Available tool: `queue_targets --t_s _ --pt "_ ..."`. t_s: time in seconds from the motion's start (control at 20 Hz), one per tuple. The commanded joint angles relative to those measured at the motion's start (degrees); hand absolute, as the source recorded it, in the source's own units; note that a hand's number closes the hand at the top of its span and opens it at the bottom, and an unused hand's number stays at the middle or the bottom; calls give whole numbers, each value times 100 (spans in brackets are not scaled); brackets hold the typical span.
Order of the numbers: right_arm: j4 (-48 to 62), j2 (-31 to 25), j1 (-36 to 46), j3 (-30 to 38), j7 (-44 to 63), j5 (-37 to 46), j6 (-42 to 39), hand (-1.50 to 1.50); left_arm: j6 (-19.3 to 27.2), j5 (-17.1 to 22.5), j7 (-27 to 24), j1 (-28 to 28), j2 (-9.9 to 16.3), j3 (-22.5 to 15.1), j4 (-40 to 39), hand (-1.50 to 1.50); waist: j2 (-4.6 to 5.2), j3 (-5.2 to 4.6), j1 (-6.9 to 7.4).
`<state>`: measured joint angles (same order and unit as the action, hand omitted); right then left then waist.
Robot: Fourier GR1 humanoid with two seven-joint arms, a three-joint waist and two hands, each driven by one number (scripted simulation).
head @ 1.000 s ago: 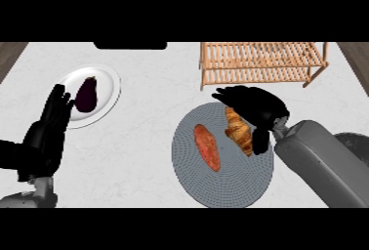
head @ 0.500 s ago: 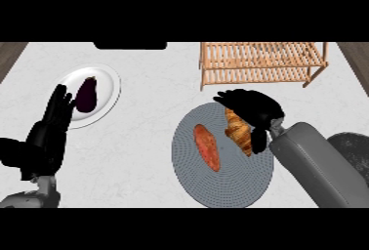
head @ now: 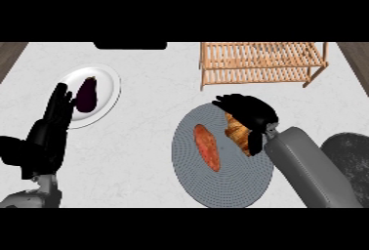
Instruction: Pick the croissant from the placemat and place it in the tiered shelf
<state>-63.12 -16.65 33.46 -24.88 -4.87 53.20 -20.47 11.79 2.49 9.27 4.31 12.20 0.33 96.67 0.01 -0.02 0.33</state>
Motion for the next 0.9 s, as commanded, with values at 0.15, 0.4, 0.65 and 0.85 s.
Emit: queue_targets --t_s 0.15,0.4,0.65,0.85 --pt "-22 569 -159 34 382 487 -270 -150 -184 -49 -177 -364 -158 16 180 0 -7 2 -4" --pt "203 83 -307 -51 -634 827 65 150 -245 -11 377 40 23 187 412 0 -8 4 -11" --pt "919 460 220 174 -881 1179 831 150 -77 -272 290 -197 -268 -40 521 0 0 4 26" --pt "316 946 -501 443 948 1171 649 150 -224 -75 314 0 -38 265 240 0 -60 -1 -155"
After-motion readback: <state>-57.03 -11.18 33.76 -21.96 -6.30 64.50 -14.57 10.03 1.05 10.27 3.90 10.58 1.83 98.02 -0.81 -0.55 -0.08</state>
